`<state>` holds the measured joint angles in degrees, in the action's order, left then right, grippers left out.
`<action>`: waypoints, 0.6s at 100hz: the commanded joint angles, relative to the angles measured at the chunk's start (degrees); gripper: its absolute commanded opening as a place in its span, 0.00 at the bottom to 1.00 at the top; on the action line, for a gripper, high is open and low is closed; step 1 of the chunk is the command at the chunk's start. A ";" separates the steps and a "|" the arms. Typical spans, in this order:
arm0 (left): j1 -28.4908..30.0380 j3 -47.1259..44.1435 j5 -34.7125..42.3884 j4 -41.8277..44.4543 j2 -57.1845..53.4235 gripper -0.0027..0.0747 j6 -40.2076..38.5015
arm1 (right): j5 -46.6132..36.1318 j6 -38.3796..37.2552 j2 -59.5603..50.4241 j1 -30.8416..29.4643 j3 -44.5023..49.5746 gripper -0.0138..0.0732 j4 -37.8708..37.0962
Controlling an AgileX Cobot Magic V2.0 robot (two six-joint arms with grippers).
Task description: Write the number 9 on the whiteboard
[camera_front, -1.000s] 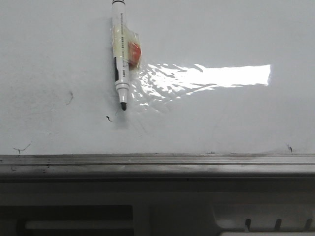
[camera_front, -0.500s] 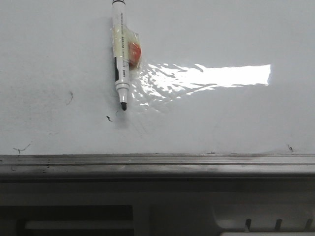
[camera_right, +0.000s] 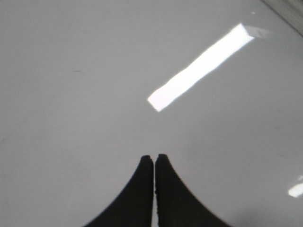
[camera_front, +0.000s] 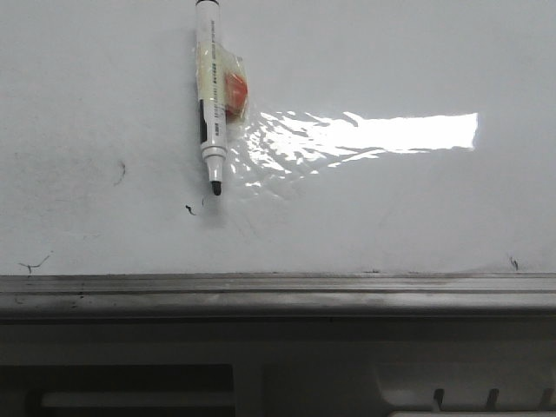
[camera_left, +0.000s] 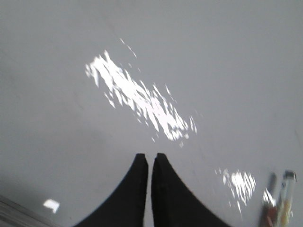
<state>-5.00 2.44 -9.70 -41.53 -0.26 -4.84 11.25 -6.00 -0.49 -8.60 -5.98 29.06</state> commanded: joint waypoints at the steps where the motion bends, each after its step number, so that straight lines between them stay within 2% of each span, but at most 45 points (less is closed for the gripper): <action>1: -1.00 6.98 -5.42 5.26 2.70 0.01 2.27 | 6.15 5.17 2.63 -0.19 -9.47 0.11 -1.56; 14: -1.00 14.58 -12.42 6.63 10.74 0.01 10.79 | 18.33 15.04 10.33 -0.19 -18.70 0.11 -5.67; 23: -1.00 19.02 -16.83 6.55 17.71 0.01 17.76 | 21.28 15.61 15.52 -0.19 -23.05 0.11 -6.95; 32: -1.00 22.48 -20.14 5.67 24.87 0.05 19.49 | 21.16 15.61 17.72 0.10 -25.61 0.15 -6.95; 37: -1.00 23.90 -21.53 3.79 28.25 0.14 21.10 | 21.43 15.61 18.00 0.10 -26.47 0.22 -6.95; 40: -1.00 24.80 -22.65 2.04 30.08 0.24 23.50 | 21.44 15.61 18.00 0.10 -26.70 0.25 -6.95; 42: -1.00 25.12 -23.04 0.53 31.36 0.29 24.62 | 21.52 15.61 18.00 0.10 -26.86 0.31 -6.95; 47: -1.12 26.17 -23.83 -3.98 34.23 0.48 29.07 | 21.56 15.61 18.00 0.24 -27.11 0.42 -6.81; 52: -2.24 26.75 -23.77 -9.12 37.03 0.61 35.19 | 21.66 15.61 18.00 0.69 -27.11 0.53 -6.72; 55: -3.15 26.99 -23.63 -12.75 38.33 0.65 38.22 | 21.79 15.61 18.00 1.15 -27.11 0.60 -6.72; 60: -5.35 27.25 -23.63 -17.59 40.62 0.66 42.72 | 22.03 15.61 18.00 1.54 -27.11 0.64 -6.72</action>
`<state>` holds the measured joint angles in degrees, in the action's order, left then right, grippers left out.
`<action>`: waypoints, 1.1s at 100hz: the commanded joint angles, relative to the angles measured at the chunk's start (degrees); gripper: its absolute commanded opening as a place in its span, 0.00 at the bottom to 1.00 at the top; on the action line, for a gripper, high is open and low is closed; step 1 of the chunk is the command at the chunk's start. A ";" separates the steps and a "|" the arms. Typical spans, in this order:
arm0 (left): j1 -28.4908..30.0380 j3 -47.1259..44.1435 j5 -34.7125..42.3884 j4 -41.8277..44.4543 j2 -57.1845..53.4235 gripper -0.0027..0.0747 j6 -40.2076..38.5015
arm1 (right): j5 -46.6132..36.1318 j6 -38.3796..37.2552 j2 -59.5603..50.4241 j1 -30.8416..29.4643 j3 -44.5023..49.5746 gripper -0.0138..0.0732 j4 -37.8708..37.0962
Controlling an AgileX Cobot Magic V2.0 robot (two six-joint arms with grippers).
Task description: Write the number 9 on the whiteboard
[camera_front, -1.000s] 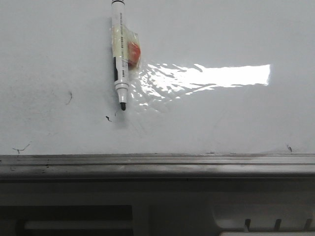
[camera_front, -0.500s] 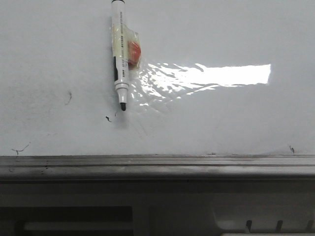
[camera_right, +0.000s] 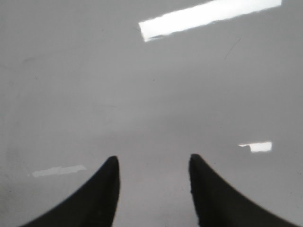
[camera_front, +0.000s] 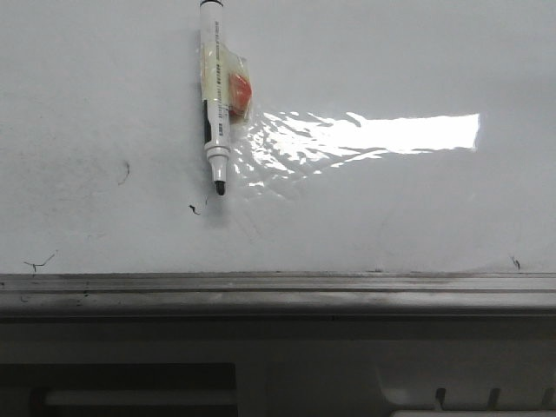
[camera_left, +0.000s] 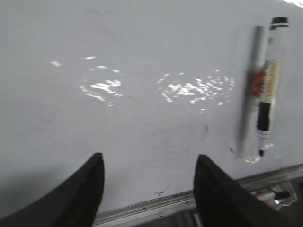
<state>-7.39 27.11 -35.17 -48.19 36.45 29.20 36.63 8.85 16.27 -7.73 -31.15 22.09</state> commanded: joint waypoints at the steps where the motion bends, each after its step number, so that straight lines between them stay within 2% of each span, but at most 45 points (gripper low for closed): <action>1: -3.27 2.68 1.84 -11.50 4.24 0.65 9.66 | -3.23 0.76 1.24 0.69 -1.93 0.64 0.25; 11: -8.08 2.91 2.59 -17.30 9.41 0.59 13.00 | -3.11 0.76 1.24 0.82 -1.93 0.63 0.25; 20: -13.28 2.91 4.85 -19.87 13.38 0.58 13.41 | -3.59 0.76 1.24 0.82 -1.93 0.63 0.25; 36: -23.06 3.03 14.04 -27.00 18.27 0.58 13.51 | -3.67 0.76 1.24 0.82 -1.93 0.63 0.25; 54: -32.71 6.32 21.06 -27.53 23.13 0.58 13.51 | -3.67 0.76 1.24 0.82 -1.93 0.63 0.25; 64: -36.09 8.32 26.43 -28.47 25.92 0.58 13.51 | -3.30 0.76 1.24 0.82 -1.93 0.63 0.25; 74: -37.27 9.77 29.75 -28.74 29.06 0.58 13.51 | -3.14 0.76 1.24 0.82 -1.93 0.63 0.25; 110: -37.27 14.95 29.85 -28.89 37.22 0.56 13.51 | -3.14 0.76 1.24 0.82 -1.93 0.63 0.25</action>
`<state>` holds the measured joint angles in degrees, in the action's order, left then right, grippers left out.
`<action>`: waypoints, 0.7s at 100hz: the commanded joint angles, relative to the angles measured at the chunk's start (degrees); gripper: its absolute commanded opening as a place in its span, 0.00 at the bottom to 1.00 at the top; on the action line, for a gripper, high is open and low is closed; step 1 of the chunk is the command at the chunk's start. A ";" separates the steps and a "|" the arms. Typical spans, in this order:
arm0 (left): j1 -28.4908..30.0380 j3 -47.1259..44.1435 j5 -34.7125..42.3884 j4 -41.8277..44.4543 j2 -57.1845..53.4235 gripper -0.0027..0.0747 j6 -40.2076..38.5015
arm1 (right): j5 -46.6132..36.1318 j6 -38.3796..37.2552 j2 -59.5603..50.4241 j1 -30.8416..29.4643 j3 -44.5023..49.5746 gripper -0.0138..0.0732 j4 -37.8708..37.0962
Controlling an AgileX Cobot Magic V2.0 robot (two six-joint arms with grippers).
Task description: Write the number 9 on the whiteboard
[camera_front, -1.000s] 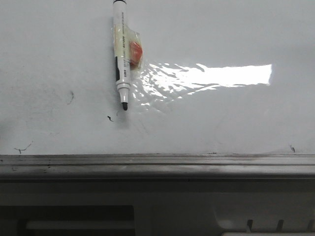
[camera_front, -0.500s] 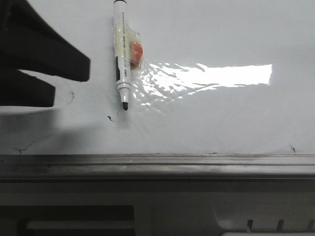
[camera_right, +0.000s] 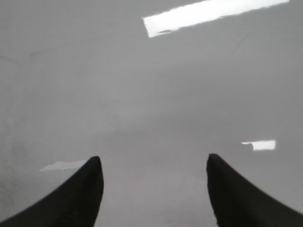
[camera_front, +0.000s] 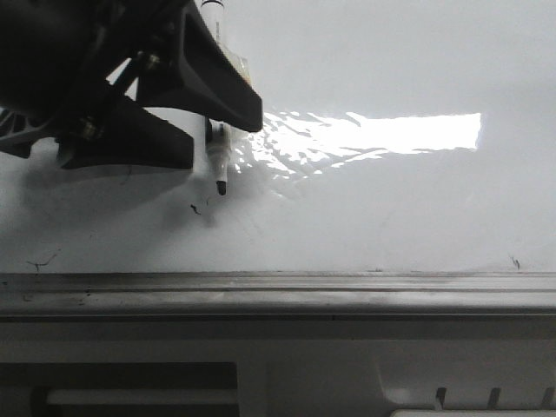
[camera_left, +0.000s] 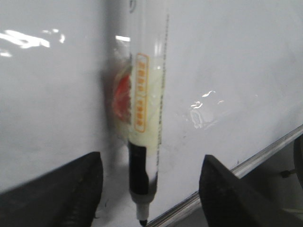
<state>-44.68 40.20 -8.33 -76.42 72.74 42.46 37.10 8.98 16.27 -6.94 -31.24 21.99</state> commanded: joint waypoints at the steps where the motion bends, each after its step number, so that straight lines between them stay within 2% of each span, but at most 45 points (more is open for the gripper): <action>1: 0.02 1.87 3.00 -0.66 1.06 0.56 0.25 | -3.60 0.63 1.24 0.03 -1.84 0.63 0.34; 11: 0.02 1.87 3.00 -0.68 2.43 0.41 0.25 | -3.71 0.63 1.24 0.03 -1.84 0.63 0.34; 24: 0.02 1.87 2.89 -0.40 2.78 0.01 0.25 | -3.79 0.63 1.24 1.15 -1.84 0.63 0.34; 34: 0.13 1.87 -0.79 1.50 1.70 0.01 0.27 | -2.78 1.89 1.24 3.93 -2.45 0.61 0.46; 49: 0.23 1.44 -12.67 12.85 -2.00 0.01 0.94 | 2.33 13.62 2.93 10.97 -5.39 0.60 6.22; 70: 0.23 -2.24 -22.53 12.11 -8.92 0.01 18.87 | 5.06 33.49 8.93 20.16 -6.75 0.60 24.87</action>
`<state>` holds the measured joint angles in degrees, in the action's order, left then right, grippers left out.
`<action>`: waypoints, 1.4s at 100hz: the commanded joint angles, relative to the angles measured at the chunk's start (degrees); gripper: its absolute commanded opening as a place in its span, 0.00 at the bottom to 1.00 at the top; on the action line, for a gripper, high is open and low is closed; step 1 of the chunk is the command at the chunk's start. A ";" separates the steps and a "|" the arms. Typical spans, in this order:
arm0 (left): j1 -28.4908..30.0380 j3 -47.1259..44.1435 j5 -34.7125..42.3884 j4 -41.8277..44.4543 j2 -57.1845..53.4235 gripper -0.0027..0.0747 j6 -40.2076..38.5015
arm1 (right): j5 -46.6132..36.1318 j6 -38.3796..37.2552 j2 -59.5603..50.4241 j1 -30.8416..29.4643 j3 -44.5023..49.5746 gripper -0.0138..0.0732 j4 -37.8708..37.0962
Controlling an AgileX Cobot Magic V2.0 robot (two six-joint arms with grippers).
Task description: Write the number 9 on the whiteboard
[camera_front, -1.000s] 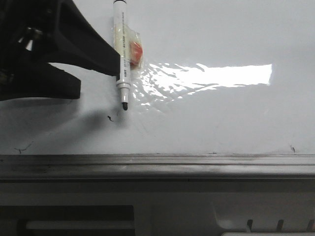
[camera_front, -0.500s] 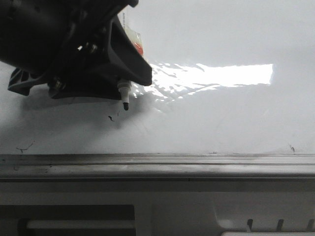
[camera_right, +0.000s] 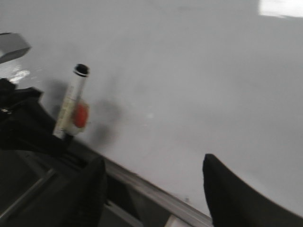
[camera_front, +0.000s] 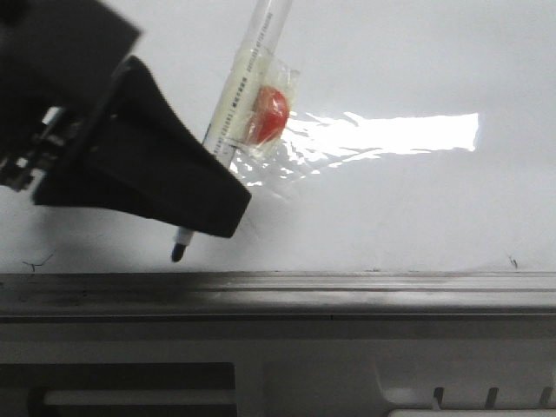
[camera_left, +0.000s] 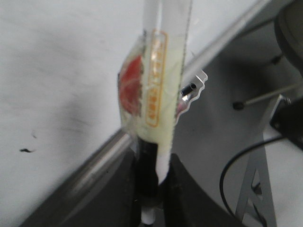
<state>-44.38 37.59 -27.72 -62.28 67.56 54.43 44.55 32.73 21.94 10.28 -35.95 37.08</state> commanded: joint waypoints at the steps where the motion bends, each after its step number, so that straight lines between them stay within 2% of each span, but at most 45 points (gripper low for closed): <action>1: -0.07 0.19 -3.58 -2.19 -4.19 0.01 7.42 | -2.41 11.32 3.45 3.41 -2.04 0.60 10.92; 11: -0.07 -0.88 -6.75 -5.16 -6.98 0.01 14.62 | -2.25 20.51 6.53 6.14 -2.04 0.60 18.12; 21: -0.07 -1.50 -9.11 -8.17 -8.27 0.01 23.40 | -1.25 26.28 10.26 8.10 -2.04 0.60 23.07; 35: -0.07 -1.50 -11.36 -10.61 -8.16 0.01 30.40 | 1.58 34.13 16.81 10.21 -2.04 0.60 29.38; 48: -0.07 -1.50 -11.36 -10.75 -8.16 0.01 31.60 | 1.48 41.70 21.75 13.05 -2.04 0.61 35.09; 76: -0.07 -1.50 -11.36 -11.12 -8.16 0.01 31.60 | -0.69 50.21 30.19 18.69 -2.43 0.64 43.38; 114: -0.07 -1.50 -11.36 -12.54 -8.16 0.01 31.60 | -4.49 50.81 37.76 24.30 -6.05 0.63 45.53; 121: -0.07 -1.50 -11.36 -12.54 -8.16 0.01 31.60 | -4.41 50.81 38.35 24.68 -6.05 0.56 45.53; 128: -0.07 -1.50 -11.36 -12.54 -8.16 0.01 31.60 | -4.31 50.81 38.46 24.68 -6.05 0.41 45.66; 138: -0.07 -1.50 -11.36 -12.54 -8.16 0.01 31.60 | -4.56 50.81 38.46 24.68 -6.05 0.10 45.66; 140: -0.07 -1.50 -11.36 -12.54 -8.16 0.01 31.60 | -4.77 50.65 38.46 24.68 -6.05 0.07 45.66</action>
<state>-44.28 34.75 -38.07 -71.60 60.31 85.68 40.05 83.13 60.96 35.07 -39.96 79.58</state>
